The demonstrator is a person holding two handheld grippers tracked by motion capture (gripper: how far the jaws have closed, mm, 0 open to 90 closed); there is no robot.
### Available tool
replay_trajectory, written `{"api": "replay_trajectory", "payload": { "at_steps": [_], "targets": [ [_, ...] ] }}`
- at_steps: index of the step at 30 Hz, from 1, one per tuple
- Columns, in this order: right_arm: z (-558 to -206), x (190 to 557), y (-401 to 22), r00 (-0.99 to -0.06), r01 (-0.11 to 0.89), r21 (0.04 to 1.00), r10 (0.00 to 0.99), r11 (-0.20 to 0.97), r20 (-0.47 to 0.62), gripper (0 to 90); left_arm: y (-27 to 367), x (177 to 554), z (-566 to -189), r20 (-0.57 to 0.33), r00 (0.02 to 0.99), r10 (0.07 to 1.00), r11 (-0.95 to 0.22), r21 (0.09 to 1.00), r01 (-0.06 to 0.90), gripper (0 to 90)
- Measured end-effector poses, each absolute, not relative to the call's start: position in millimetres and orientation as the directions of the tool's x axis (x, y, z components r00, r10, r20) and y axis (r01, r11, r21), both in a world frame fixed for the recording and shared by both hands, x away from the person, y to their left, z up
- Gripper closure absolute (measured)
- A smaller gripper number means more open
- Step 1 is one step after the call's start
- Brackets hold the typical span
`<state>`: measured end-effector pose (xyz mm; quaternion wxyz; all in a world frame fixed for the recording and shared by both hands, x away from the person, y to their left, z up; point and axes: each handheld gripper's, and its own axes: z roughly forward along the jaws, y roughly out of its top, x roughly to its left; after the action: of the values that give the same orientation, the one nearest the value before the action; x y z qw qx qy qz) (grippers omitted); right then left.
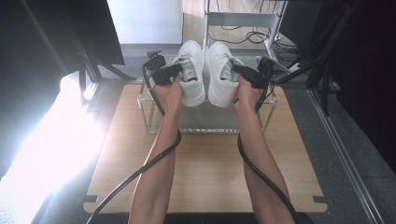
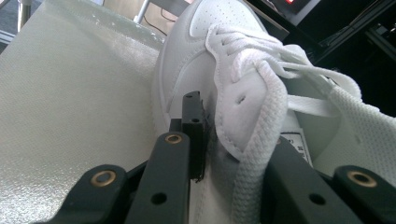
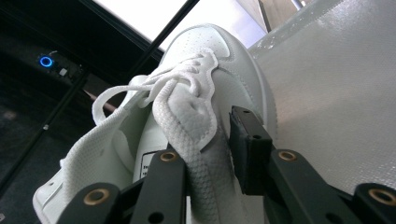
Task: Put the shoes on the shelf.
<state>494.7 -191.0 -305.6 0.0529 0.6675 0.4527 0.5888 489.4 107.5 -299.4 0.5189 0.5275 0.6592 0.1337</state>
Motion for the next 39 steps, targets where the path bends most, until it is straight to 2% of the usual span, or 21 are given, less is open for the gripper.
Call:
{"api": "replay_trajectory", "payload": {
  "at_steps": [5,9,10,12,16,19,24,29,36,38,39],
  "targets": [
    [-306,495,-188,-0.111,0.547,0.611,0.674,-0.572,0.73,70.2,104,490,-301,-0.548,0.102,0.83,0.411,0.725,0.553,76.0],
    [-306,496,-185,-0.113,0.559,0.61,0.677,-0.562,0.728,65.2,101,490,-302,-0.552,0.137,0.822,0.4,0.732,0.551,68.0],
    [-306,497,-184,-0.111,0.569,0.605,0.677,-0.557,0.728,60.8,99,491,-302,-0.553,0.145,0.82,0.395,0.732,0.555,64.0],
    [-306,498,-184,-0.12,0.573,0.605,0.673,-0.553,0.73,57.7,98,492,-303,-0.559,0.155,0.815,0.391,0.727,0.564,62.1],
    [-307,499,-182,-0.152,0.593,0.593,0.648,-0.544,0.746,49.8,101,493,-305,-0.593,0.153,0.791,0.42,0.708,0.568,56.4],
    [-307,499,-183,-0.168,0.599,0.595,0.643,-0.536,0.748,46.4,105,488,-305,-0.634,0.211,0.744,0.459,0.715,0.528,50.8],
    [-306,498,-188,-0.211,0.603,0.602,0.623,-0.523,0.753,41.0,105,485,-299,-0.621,0.232,0.748,0.429,0.72,0.545,40.9],
    [-305,495,-194,-0.264,0.606,0.618,0.607,-0.5,0.75,39.4,107,482,-295,-0.612,0.258,0.748,0.401,0.726,0.558,31.2],
    [-307,489,-199,-0.337,0.606,0.65,0.591,-0.459,0.732,32.3,112,473,-294,-0.575,0.3,0.762,0.347,0.752,0.56,25.1],
    [-307,485,-205,-0.361,0.611,0.656,0.582,-0.443,0.729,29.5,113,469,-295,-0.562,0.324,0.761,0.321,0.76,0.564,19.2],
    [-307,485,-205,-0.361,0.611,0.656,0.582,-0.443,0.729,29.5,114,467,-295,-0.555,0.333,0.762,0.312,0.766,0.563,19.2]
  ]
}}
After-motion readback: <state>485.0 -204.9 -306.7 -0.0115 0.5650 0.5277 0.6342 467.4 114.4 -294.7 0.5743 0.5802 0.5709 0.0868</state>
